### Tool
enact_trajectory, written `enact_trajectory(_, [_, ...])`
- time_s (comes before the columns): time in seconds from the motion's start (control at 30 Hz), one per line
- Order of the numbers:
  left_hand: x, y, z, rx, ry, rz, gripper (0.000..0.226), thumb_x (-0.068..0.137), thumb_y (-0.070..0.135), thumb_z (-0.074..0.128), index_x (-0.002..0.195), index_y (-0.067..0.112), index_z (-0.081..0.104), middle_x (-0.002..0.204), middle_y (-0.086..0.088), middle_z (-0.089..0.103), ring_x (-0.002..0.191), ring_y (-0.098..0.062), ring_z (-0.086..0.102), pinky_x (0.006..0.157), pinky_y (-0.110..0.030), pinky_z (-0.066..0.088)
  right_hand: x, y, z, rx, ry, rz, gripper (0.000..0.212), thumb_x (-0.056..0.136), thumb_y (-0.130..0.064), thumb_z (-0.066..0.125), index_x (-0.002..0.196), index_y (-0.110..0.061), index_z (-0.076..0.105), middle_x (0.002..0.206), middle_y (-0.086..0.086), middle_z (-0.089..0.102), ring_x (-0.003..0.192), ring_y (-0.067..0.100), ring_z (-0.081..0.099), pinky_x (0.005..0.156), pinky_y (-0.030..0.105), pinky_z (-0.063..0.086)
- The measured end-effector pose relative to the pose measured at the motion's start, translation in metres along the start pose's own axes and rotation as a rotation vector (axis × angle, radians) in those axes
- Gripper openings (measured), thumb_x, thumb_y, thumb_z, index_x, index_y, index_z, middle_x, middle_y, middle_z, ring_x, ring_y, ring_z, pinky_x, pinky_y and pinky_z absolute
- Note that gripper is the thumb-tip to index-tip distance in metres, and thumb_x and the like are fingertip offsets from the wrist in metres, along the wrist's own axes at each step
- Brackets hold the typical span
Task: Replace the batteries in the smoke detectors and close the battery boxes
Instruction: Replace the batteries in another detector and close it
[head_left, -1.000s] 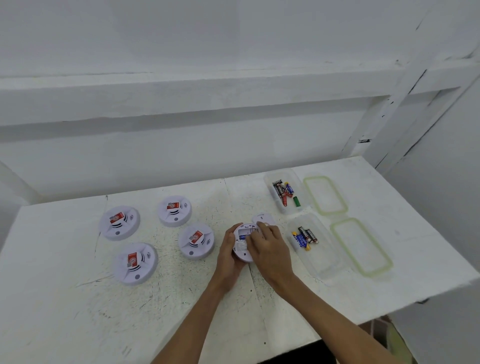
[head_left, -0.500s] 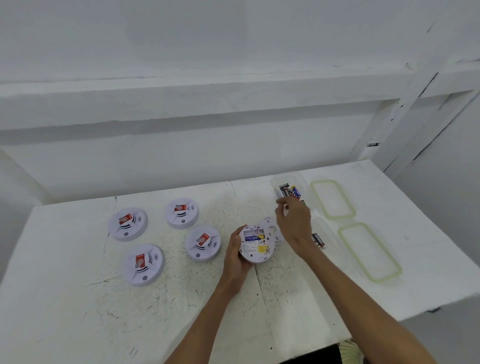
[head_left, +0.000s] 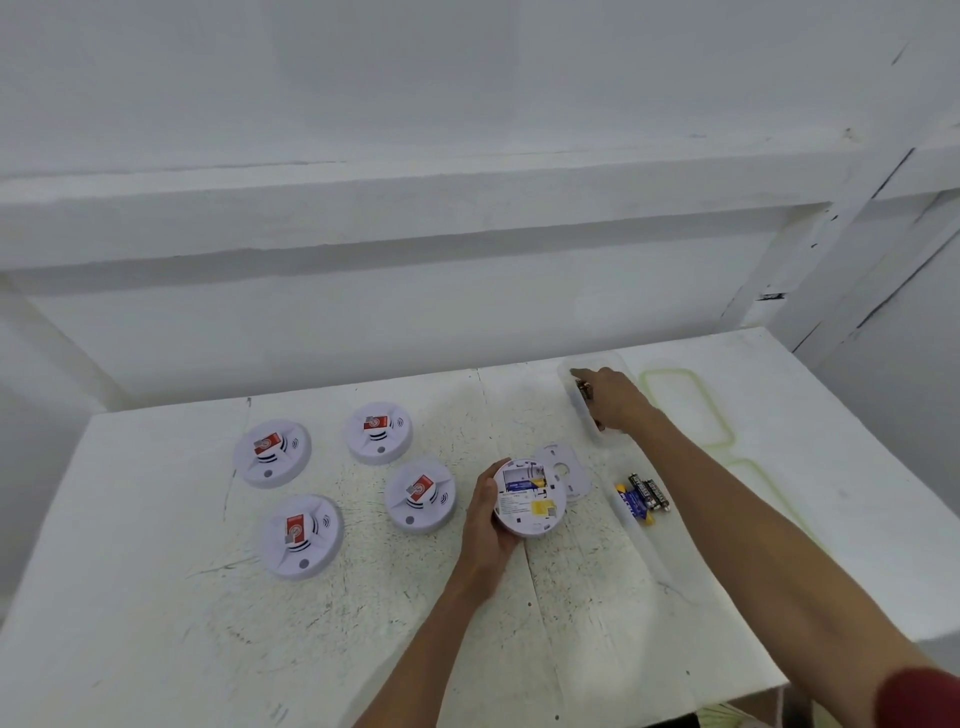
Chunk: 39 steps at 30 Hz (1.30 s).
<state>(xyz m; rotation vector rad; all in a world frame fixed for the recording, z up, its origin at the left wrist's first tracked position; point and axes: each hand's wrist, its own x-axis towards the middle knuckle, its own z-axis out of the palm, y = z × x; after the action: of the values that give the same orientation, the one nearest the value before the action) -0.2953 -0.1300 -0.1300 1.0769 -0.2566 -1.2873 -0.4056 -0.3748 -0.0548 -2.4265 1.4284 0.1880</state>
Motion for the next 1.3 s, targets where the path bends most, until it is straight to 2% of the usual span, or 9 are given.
enact_trajectory(0.13, [0.001, -0.001, -0.001, -0.015, -0.012, -0.002, 0.044, 0.112, 0.031, 0.030, 0.146, 0.010, 0.049, 0.140, -0.013, 0.065, 0.129, -0.035, 0.062, 0.105, -0.055, 0.053, 0.005, 0.001, -0.006, -0.071, -0.077, -0.029, 0.074, 0.082, 0.007, 0.057, 0.149, -0.015, 0.038, 0.117, 0.015, 0.060, 0.093, 0.029, 0.059, 0.074, 0.033, 0.050])
enact_trajectory(0.37, [0.002, -0.001, -0.001, -0.032, -0.009, 0.006, 0.044, 0.112, 0.030, 0.029, 0.146, 0.010, 0.049, 0.140, -0.014, 0.065, 0.130, -0.036, 0.061, 0.108, -0.058, 0.050, 0.004, 0.013, -0.005, 0.152, 0.062, 0.017, 0.044, 0.086, -0.011, 0.065, 0.127, -0.015, 0.051, 0.102, 0.015, 0.065, 0.080, 0.023, 0.054, 0.056, 0.026, 0.041])
enact_trajectory(0.5, [0.002, -0.001, 0.000, -0.036, -0.008, 0.018, 0.047, 0.110, 0.032, 0.032, 0.147, 0.009, 0.048, 0.141, -0.015, 0.064, 0.131, -0.036, 0.061, 0.107, -0.056, 0.052, -0.008, 0.020, -0.006, 0.617, 0.098, 0.169, 0.039, 0.079, -0.014, 0.072, 0.111, -0.021, 0.050, 0.085, 0.007, 0.067, 0.069, 0.014, 0.057, 0.055, 0.022, 0.042])
enact_trajectory(0.67, [0.003, -0.002, -0.001, -0.039, -0.006, 0.019, 0.045, 0.112, 0.030, 0.029, 0.147, 0.009, 0.048, 0.141, -0.015, 0.064, 0.130, -0.037, 0.061, 0.104, -0.055, 0.054, -0.017, 0.019, -0.014, 1.310, 0.039, 0.358, 0.002, 0.078, -0.006, 0.050, 0.077, -0.007, 0.049, 0.078, 0.020, 0.061, 0.053, 0.017, 0.045, 0.050, 0.026, 0.032])
enact_trajectory(0.77, [0.003, -0.002, 0.000, -0.042, 0.000, 0.015, 0.045, 0.112, 0.030, 0.030, 0.147, 0.009, 0.048, 0.141, -0.015, 0.064, 0.130, -0.038, 0.061, 0.101, -0.053, 0.056, -0.022, 0.018, -0.018, 1.506, 0.100, 0.430, 0.007, 0.091, -0.010, 0.046, 0.088, -0.004, 0.049, 0.075, 0.013, 0.060, 0.053, 0.018, 0.048, 0.053, 0.026, 0.034])
enact_trajectory(0.93, [0.003, -0.001, 0.001, -0.034, 0.001, 0.017, 0.045, 0.111, 0.031, 0.032, 0.147, 0.010, 0.049, 0.141, -0.015, 0.064, 0.129, -0.036, 0.062, 0.098, -0.050, 0.058, -0.030, 0.012, -0.017, 1.422, 0.117, 0.469, 0.015, 0.099, -0.006, 0.041, 0.089, 0.000, 0.051, 0.082, 0.013, 0.067, 0.055, 0.018, 0.050, 0.043, 0.024, 0.032])
enact_trajectory(1.03, [0.003, 0.000, 0.001, -0.032, -0.005, 0.018, 0.043, 0.112, 0.030, 0.030, 0.145, 0.011, 0.050, 0.141, -0.015, 0.064, 0.128, -0.035, 0.063, 0.095, -0.048, 0.059, -0.038, 0.006, -0.013, 1.345, 0.152, 0.440, 0.017, 0.099, -0.010, 0.047, 0.093, 0.000, 0.059, 0.087, 0.010, 0.071, 0.057, 0.018, 0.054, 0.048, 0.026, 0.034])
enact_trajectory(1.2, [0.001, 0.000, 0.001, -0.025, -0.018, 0.023, 0.045, 0.111, 0.031, 0.030, 0.147, 0.010, 0.049, 0.142, -0.015, 0.064, 0.128, -0.036, 0.063, 0.095, -0.050, 0.059, -0.065, -0.015, -0.005, 1.178, 0.293, 0.345, 0.020, 0.099, -0.023, 0.054, 0.108, -0.009, 0.065, 0.090, 0.006, 0.071, 0.067, 0.019, 0.071, 0.064, 0.026, 0.057])
enact_trajectory(1.3, [0.000, 0.000, 0.002, -0.010, -0.024, 0.037, 0.047, 0.110, 0.033, 0.030, 0.147, 0.010, 0.048, 0.141, -0.014, 0.064, 0.129, -0.036, 0.062, 0.097, -0.051, 0.058, -0.084, -0.032, 0.009, 1.024, 0.429, 0.233, 0.016, 0.097, -0.024, 0.058, 0.108, -0.016, 0.066, 0.089, -0.002, 0.070, 0.075, 0.017, 0.075, 0.071, 0.015, 0.054])
